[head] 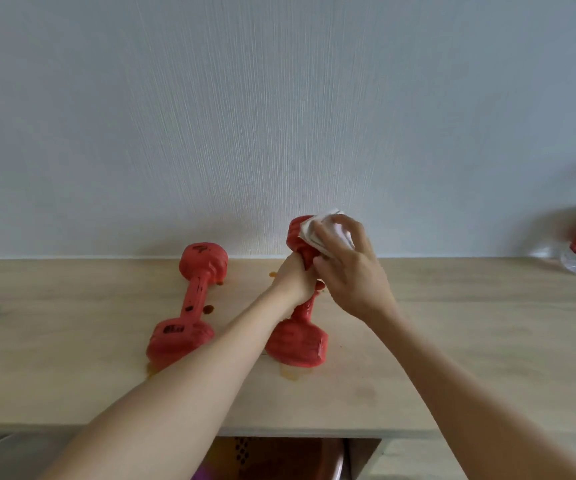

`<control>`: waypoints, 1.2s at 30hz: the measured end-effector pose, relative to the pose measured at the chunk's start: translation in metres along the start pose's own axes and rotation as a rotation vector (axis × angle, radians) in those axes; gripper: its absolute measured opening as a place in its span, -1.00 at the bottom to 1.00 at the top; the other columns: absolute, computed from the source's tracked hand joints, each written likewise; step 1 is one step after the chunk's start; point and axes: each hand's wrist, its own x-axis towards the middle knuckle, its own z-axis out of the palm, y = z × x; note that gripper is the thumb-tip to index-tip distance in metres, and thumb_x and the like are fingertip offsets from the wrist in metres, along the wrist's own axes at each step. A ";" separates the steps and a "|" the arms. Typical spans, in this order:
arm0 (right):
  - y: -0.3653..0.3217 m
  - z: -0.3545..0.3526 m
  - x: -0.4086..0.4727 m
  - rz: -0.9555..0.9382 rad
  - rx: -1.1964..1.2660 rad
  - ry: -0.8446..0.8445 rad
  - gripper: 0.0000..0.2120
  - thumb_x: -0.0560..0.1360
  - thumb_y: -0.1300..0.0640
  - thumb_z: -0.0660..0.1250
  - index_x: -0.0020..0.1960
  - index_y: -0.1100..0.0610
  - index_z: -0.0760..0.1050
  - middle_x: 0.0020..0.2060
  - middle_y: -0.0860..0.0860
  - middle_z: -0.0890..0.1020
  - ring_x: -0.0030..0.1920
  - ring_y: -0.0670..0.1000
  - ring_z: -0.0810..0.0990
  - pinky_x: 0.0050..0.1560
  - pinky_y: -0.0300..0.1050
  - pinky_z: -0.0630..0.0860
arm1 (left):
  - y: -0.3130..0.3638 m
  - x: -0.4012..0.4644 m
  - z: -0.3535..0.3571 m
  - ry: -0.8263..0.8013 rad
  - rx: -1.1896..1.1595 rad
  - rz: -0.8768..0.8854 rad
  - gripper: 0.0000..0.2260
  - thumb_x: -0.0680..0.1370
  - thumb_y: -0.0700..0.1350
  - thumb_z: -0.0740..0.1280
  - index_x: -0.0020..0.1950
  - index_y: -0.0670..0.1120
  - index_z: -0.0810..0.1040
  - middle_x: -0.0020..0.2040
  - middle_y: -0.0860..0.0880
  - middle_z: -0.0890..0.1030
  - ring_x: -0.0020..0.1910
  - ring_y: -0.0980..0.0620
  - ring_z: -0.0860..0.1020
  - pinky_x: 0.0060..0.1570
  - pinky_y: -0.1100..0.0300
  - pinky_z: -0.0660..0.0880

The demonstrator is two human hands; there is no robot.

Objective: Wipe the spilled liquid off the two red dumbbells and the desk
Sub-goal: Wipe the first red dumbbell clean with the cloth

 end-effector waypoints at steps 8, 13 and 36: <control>0.015 0.017 0.018 0.159 0.197 0.106 -0.70 0.57 0.11 0.25 0.30 -0.01 0.49 0.40 -0.02 0.32 0.25 -0.22 0.37 0.16 -0.51 0.26 | -0.015 0.009 0.002 -0.071 -0.048 0.089 -0.86 0.57 -0.23 0.15 -0.14 -0.04 0.40 -0.32 0.01 0.49 -0.44 0.12 0.46 -0.39 0.26 0.44; 0.011 0.021 0.025 0.203 0.239 0.113 -0.70 0.58 0.19 0.24 0.28 0.02 0.50 0.40 0.02 0.38 0.38 -0.09 0.34 0.30 -0.38 0.26 | -0.020 0.015 -0.002 -0.079 -0.068 0.081 -0.85 0.56 -0.23 0.15 -0.19 -0.06 0.41 -0.37 0.01 0.48 -0.45 0.12 0.46 -0.44 0.27 0.40; 0.010 0.012 0.060 0.396 0.261 -0.014 -0.70 0.57 0.23 0.24 0.28 0.10 0.51 0.13 -0.09 0.59 0.25 -0.06 0.50 0.14 -0.46 0.32 | -0.027 0.024 -0.011 -0.111 -0.039 0.070 -0.84 0.54 -0.23 0.18 -0.25 -0.13 0.40 -0.44 -0.04 0.44 -0.50 0.07 0.42 -0.42 0.21 0.37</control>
